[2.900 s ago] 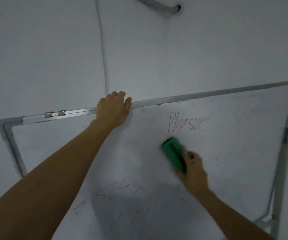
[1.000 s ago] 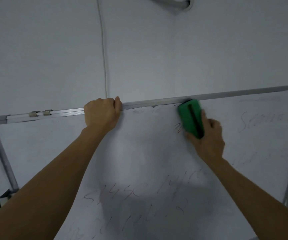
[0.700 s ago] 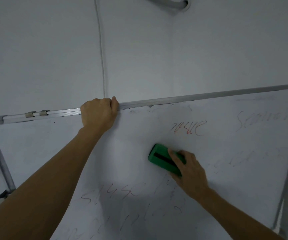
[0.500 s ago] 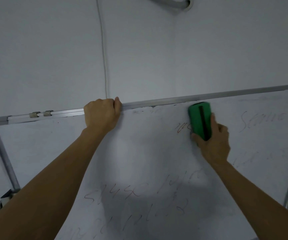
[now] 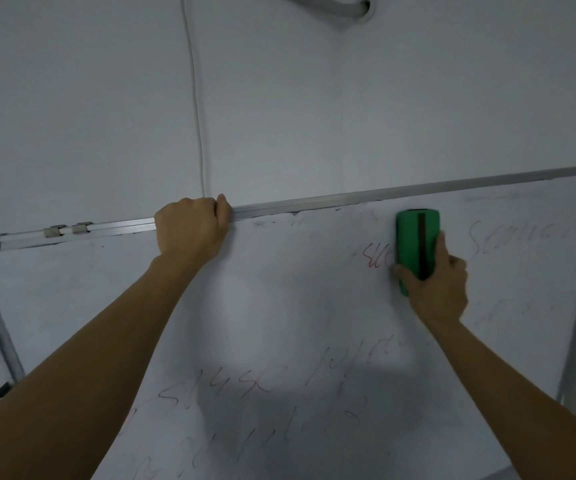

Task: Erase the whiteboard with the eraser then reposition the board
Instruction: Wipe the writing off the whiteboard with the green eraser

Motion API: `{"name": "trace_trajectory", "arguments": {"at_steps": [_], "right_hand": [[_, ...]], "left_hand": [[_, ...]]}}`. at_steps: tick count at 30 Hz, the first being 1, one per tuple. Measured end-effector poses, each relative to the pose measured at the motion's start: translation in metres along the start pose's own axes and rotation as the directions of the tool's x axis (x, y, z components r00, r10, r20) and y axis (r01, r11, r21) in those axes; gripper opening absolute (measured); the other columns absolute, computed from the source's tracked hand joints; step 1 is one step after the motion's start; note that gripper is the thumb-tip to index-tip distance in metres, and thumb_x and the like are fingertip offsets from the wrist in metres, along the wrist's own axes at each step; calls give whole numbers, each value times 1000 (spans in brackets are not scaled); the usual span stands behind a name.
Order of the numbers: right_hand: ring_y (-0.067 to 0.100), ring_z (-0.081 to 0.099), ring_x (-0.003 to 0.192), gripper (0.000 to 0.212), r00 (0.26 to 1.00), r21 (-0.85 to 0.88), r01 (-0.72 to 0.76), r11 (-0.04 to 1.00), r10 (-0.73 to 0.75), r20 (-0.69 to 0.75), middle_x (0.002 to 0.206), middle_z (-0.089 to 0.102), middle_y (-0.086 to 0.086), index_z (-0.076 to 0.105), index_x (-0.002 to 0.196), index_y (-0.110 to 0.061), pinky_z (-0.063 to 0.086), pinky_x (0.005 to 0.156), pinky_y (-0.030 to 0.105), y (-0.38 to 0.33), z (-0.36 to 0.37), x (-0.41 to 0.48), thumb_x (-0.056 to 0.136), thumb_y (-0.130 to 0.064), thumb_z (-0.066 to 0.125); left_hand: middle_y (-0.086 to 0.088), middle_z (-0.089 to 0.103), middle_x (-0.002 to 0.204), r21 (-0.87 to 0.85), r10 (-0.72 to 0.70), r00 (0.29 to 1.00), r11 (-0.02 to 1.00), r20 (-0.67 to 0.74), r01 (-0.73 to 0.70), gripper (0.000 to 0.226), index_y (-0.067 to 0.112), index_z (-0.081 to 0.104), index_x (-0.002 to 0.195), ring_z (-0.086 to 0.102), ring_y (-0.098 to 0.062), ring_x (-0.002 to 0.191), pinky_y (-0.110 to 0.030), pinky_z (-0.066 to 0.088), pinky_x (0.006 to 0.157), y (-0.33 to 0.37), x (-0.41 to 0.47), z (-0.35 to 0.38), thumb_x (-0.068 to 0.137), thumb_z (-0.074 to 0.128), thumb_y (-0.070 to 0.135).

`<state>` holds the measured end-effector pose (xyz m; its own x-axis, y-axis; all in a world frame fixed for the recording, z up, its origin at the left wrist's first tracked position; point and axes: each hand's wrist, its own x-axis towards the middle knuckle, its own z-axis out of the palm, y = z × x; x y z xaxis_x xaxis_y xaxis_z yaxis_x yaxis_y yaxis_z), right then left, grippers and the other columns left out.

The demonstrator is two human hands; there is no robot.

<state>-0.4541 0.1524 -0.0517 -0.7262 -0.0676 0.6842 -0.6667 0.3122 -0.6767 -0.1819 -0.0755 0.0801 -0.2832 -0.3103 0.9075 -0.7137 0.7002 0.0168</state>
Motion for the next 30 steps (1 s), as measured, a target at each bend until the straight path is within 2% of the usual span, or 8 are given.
{"name": "trace_trajectory", "arguments": {"at_steps": [3, 8, 13, 16, 19, 22, 27, 30], "right_hand": [[33, 49, 104, 95, 983, -76, 179, 981, -174, 64, 125, 43, 19, 20, 152, -24, 47, 77, 36, -5, 7, -34, 78, -38, 77], [26, 53, 98, 100, 656, -120, 735, 667, -655, 376, 121, 49, 12, 33, 144, -29, 58, 70, 35, 32, 26, -93, 61, -32, 87], [31, 48, 105, 94, 985, -55, 170, 984, -168, 38, 125, 42, 17, 18, 153, -26, 49, 79, 37, 5, -2, -5, 79, -45, 74], [30, 48, 103, 97, 990, -34, 137, 990, -137, 16, 125, 42, 19, 17, 153, -24, 47, 78, 35, -12, 5, -10, 78, -42, 76], [29, 55, 98, 92, 795, -111, 598, 794, -569, 212, 121, 50, 18, 34, 145, -25, 57, 73, 38, -3, 31, -74, 68, -31, 82], [26, 57, 97, 89, 584, -111, 801, 588, -729, 358, 117, 52, 11, 38, 141, -30, 57, 74, 38, 18, 32, -78, 64, -33, 83], [31, 49, 107, 90, 937, -102, 349, 932, -343, 73, 126, 44, 17, 25, 151, -27, 51, 77, 38, 25, -8, 16, 77, -35, 77], [32, 47, 109, 99, 999, 33, -50, 998, 49, 21, 127, 39, 17, 9, 154, -25, 44, 81, 38, 32, -12, 28, 80, -46, 72]], "left_hand": [[-8, 41, 46, 2, -1, 1000, 1000, 1, 1, 52, 10, 44, 50, 41, -28, 44, -27, 26, 50, 1, 0, 1, 96, 32, 33], [-9, 41, 45, -14, -2, 1000, 1000, -8, 2, 52, 9, 43, 50, 43, -29, 44, -27, 26, 49, -3, 0, 1, 95, 32, 32], [-11, 47, 50, 12, 2, 1000, 1000, 20, -2, 47, 8, 49, 55, 42, -29, 47, -27, 22, 50, 2, 1, 1, 96, 37, 27], [-10, 48, 52, -16, 25, 999, 1000, 21, -25, 47, 8, 50, 57, 43, -30, 48, -29, 26, 51, 17, 2, 1, 98, 38, 29], [-9, 51, 57, -47, 61, 998, 997, 32, -59, 47, 6, 54, 63, 44, -30, 53, -32, 28, 55, 41, 4, 1, 99, 38, 31], [-7, 48, 59, -87, 88, 996, 993, 18, -86, 45, 8, 48, 62, 43, -29, 55, -33, 27, 58, 67, 7, 0, 99, 37, 29], [-10, 56, 68, -135, 126, 992, 983, -17, -127, 44, 6, 53, 66, 45, -28, 58, -33, 27, 59, 101, 15, 6, 99, 38, 30], [-8, 56, 72, -169, 116, 993, 979, 20, -111, 44, 6, 56, 72, 48, -28, 64, -32, 28, 61, 116, 19, 10, 100, 36, 33]]}}
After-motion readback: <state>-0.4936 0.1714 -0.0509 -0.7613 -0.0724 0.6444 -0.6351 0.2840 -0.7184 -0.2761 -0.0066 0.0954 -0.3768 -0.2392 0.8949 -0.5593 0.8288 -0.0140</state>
